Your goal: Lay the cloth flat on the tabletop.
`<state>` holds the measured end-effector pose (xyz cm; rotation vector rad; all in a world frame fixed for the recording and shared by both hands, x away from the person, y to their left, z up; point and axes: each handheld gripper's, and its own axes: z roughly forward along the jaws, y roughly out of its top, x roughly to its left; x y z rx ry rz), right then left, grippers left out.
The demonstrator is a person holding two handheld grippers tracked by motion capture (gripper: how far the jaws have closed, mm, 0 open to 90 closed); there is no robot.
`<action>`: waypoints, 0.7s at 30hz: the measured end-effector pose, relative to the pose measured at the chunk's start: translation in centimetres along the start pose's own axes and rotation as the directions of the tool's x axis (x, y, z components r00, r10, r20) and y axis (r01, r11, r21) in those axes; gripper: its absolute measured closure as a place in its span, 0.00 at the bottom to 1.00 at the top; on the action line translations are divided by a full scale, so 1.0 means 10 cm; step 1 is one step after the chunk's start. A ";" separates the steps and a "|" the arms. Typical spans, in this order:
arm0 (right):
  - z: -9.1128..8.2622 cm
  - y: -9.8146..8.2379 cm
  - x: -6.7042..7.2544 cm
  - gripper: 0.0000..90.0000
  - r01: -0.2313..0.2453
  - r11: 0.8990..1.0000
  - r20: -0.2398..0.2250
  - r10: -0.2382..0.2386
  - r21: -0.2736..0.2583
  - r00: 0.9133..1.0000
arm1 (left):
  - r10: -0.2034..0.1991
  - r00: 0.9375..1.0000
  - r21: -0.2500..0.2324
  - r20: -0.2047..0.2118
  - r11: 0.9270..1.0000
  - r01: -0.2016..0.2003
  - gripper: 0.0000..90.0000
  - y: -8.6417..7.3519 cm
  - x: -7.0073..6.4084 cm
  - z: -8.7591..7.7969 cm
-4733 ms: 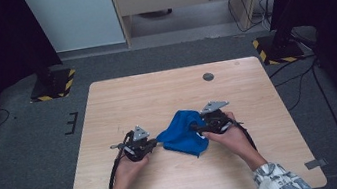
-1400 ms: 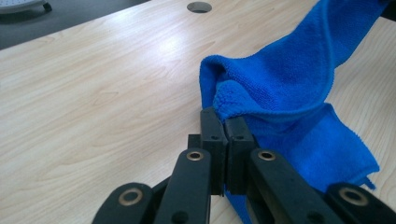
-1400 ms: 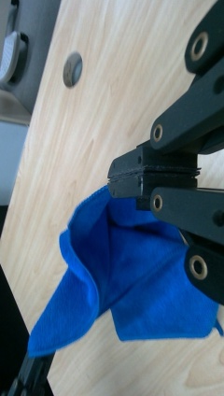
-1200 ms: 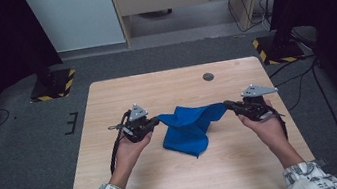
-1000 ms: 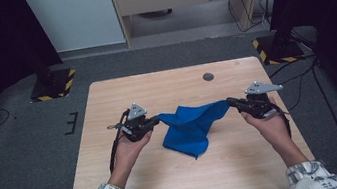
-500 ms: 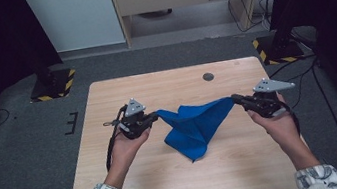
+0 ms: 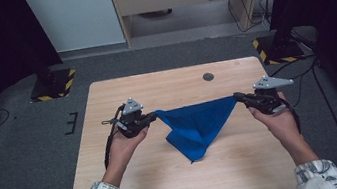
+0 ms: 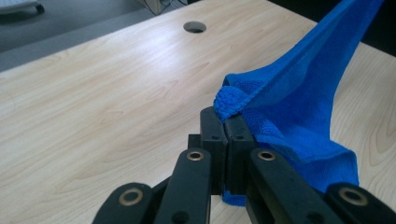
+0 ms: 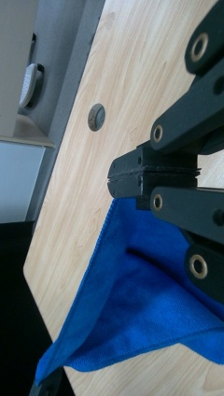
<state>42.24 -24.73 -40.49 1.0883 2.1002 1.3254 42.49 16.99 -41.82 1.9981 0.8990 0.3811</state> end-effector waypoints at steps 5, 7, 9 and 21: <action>0.11 -0.03 -0.04 1.00 -0.001 1.000 0.013 0.001 0.013 1.000 | -0.009 1.000 0.019 0.021 1.000 0.008 0.98 -0.09 0.04 0.05; 0.15 -0.04 -0.05 1.00 -0.006 1.000 0.017 0.005 0.015 1.000 | -0.014 0.999 0.025 0.031 1.000 0.013 0.98 -0.14 0.06 0.08; 0.16 -0.05 -0.06 1.00 -0.005 1.000 0.016 0.004 0.017 1.000 | -0.017 0.999 0.025 0.038 1.000 0.016 0.98 -0.15 0.06 0.09; 0.18 -0.10 -0.10 1.00 -0.010 0.999 0.017 0.010 0.031 1.000 | -0.035 0.997 -0.037 0.063 0.999 0.037 0.96 -0.21 0.09 0.13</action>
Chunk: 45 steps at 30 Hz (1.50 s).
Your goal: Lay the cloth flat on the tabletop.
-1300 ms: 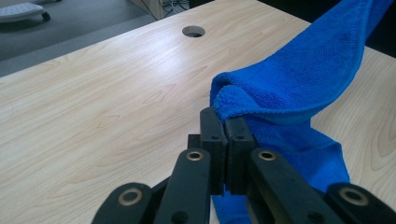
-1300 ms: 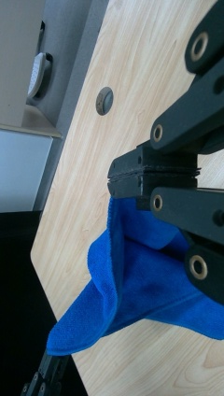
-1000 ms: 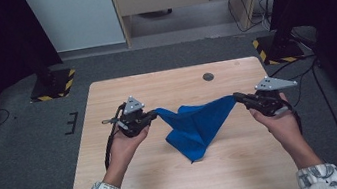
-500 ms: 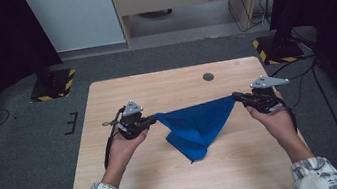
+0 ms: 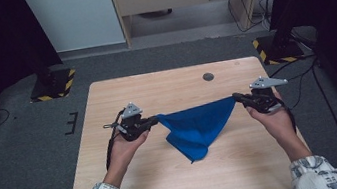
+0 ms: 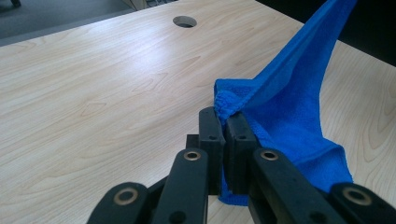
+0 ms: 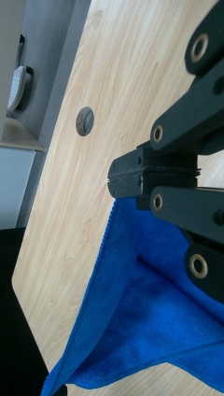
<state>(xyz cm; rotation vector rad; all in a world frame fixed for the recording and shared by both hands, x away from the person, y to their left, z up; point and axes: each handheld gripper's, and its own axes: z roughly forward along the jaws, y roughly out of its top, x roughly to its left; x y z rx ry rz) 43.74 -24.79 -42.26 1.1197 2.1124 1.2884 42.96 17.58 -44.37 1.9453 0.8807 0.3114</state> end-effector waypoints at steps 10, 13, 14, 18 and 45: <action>-0.02 -0.02 0.00 1.00 -0.003 1.000 -0.001 0.003 -0.010 1.000 | -0.002 1.000 -0.014 -0.011 1.000 0.002 0.98 0.01 0.01 -0.03; -0.05 0.00 0.01 1.00 -0.005 1.000 -0.004 0.005 -0.021 1.000 | -0.006 1.000 -0.017 -0.011 1.000 0.006 0.98 0.02 -0.01 -0.07; -0.08 0.02 0.04 1.00 -0.006 0.999 -0.009 0.005 -0.038 1.000 | -0.004 1.000 -0.019 -0.014 1.000 0.004 0.98 0.04 -0.02 -0.11; -0.16 0.05 0.08 1.00 0.003 0.999 -0.016 -0.004 -0.054 1.000 | 0.011 1.000 -0.028 -0.025 1.000 -0.012 0.98 0.07 -0.04 -0.17; -0.51 0.29 0.20 1.00 0.023 0.988 -0.051 -0.031 -0.155 0.998 | 0.052 0.997 -0.089 -0.051 0.994 -0.056 0.98 0.38 -0.22 -0.55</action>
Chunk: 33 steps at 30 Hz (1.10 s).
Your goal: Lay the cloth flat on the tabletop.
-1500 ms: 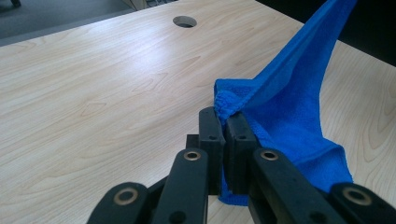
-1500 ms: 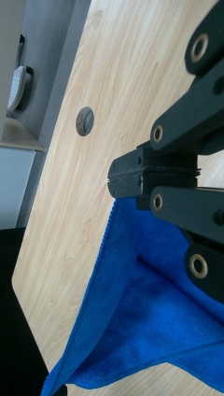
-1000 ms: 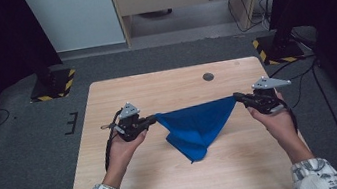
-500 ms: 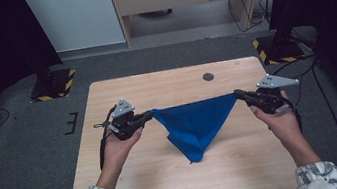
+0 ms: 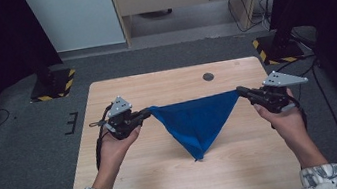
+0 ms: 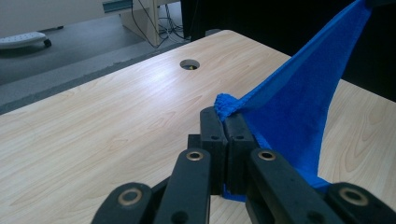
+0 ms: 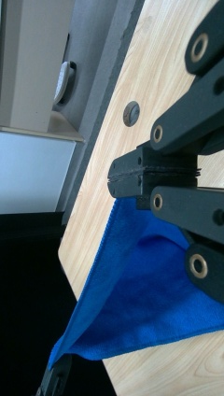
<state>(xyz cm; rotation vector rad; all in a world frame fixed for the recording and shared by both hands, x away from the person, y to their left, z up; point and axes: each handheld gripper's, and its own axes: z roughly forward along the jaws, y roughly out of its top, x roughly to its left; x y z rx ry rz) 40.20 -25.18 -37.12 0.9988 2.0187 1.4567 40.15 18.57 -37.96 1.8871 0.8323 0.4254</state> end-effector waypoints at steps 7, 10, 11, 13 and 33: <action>-0.09 0.05 0.03 1.00 -0.003 0.999 -0.009 0.003 -0.032 1.000 | 0.011 1.000 -0.005 0.004 1.000 -0.011 0.98 0.05 -0.06 -0.09; -0.14 0.08 0.06 1.00 0.001 0.999 -0.013 -0.001 -0.042 1.000 | 0.018 1.000 -0.017 0.008 1.000 -0.018 0.98 0.07 -0.08 -0.15; -0.15 0.09 0.07 1.00 0.004 0.999 -0.015 -0.005 -0.045 1.000 | 0.020 1.000 -0.018 0.009 1.000 -0.019 0.98 0.07 -0.08 -0.17; -0.18 0.11 0.10 1.00 0.014 0.999 -0.019 -0.015 -0.051 1.000 | 0.023 1.000 -0.024 0.008 0.999 -0.023 0.98 0.09 -0.10 -0.22; -0.80 0.41 0.50 1.00 0.110 0.984 -0.055 -0.118 -0.137 0.991 | 0.125 0.992 -0.030 0.028 0.992 -0.125 0.97 0.34 -0.55 -0.95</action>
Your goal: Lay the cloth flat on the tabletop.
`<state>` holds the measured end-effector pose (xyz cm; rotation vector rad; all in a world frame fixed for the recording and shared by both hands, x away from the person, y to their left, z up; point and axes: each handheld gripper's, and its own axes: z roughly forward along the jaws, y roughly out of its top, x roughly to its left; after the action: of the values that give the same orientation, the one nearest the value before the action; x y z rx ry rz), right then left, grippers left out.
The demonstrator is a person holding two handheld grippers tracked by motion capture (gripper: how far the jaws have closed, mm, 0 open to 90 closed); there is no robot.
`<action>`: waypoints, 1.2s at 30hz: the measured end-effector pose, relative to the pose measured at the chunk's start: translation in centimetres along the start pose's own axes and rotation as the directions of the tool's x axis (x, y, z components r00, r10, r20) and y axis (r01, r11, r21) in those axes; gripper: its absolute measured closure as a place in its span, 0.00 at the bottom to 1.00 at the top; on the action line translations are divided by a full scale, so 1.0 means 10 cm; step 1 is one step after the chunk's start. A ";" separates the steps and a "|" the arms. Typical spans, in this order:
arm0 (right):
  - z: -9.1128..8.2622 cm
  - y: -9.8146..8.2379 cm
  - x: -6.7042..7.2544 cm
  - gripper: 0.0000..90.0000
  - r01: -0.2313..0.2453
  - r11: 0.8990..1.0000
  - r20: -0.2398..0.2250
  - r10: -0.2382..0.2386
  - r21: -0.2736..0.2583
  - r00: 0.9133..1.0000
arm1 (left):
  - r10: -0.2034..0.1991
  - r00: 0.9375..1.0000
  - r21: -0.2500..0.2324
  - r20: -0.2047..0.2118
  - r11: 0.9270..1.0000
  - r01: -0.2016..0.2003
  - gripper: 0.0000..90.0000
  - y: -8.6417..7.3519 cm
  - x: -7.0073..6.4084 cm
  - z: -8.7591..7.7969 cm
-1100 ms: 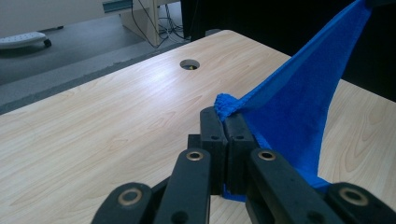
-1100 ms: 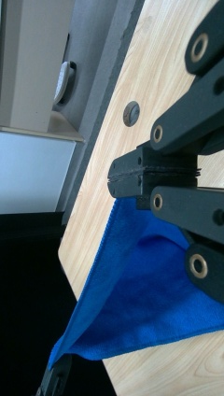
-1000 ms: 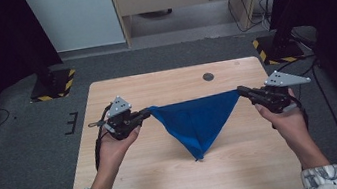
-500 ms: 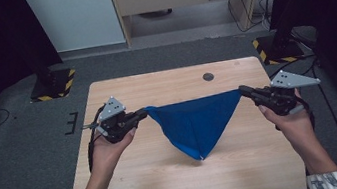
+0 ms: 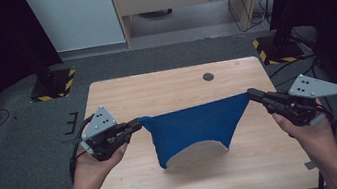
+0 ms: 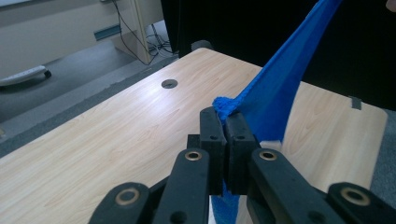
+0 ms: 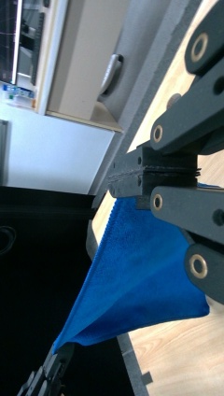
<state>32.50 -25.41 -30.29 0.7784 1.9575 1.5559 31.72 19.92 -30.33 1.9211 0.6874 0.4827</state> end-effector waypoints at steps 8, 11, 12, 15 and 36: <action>-0.03 0.12 0.06 1.00 0.023 0.999 0.004 -0.023 0.024 1.000 | -0.014 1.000 0.074 0.014 0.997 0.013 0.97 0.14 0.14 0.02; 0.11 0.06 -0.03 1.00 0.008 0.998 0.015 -0.009 0.067 1.000 | -0.029 0.999 0.129 0.019 0.991 0.026 0.96 0.10 0.29 0.21; 0.17 0.03 -0.07 1.00 0.005 0.997 0.022 -0.007 0.081 1.000 | -0.038 0.999 0.144 0.017 0.989 0.035 0.96 0.08 0.34 0.28; 0.34 -0.08 -0.20 1.00 -0.021 0.993 0.033 0.017 0.116 0.999 | -0.056 0.998 0.172 0.025 0.984 0.051 0.96 0.02 0.47 0.48; 0.93 -0.59 -0.65 1.00 -0.125 0.969 0.104 0.105 0.213 0.989 | -0.127 0.992 0.134 -0.009 0.983 0.127 0.97 -0.24 0.90 1.14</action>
<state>42.91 -24.80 -37.73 1.0524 2.0700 1.3547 44.81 18.81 -37.00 1.9876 0.8555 0.3646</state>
